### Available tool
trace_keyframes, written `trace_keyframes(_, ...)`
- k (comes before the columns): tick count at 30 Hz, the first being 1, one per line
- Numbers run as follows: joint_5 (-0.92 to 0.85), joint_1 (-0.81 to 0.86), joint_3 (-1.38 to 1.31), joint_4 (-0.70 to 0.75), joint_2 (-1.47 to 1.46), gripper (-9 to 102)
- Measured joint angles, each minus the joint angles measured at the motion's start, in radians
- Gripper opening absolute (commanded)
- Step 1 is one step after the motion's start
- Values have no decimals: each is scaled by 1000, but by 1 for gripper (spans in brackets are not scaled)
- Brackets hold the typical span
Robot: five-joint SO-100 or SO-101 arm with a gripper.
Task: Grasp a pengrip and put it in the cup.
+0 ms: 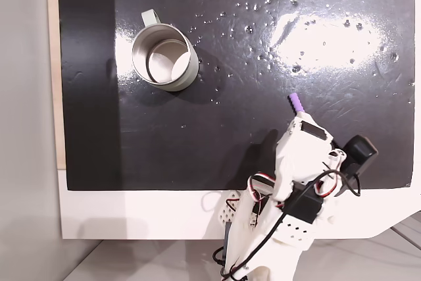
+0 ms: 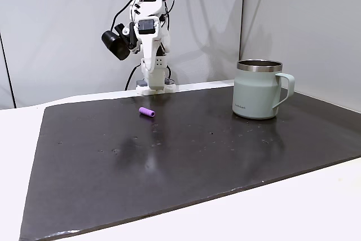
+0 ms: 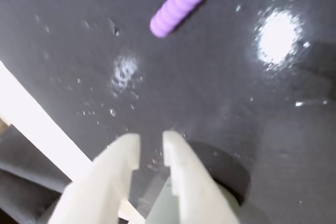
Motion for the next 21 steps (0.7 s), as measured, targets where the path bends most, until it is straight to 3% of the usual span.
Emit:
trace_keyframes(13,-34,126,-225,0,-463,0)
trace_keyframes(21,-60,135,-313,86,-663,1)
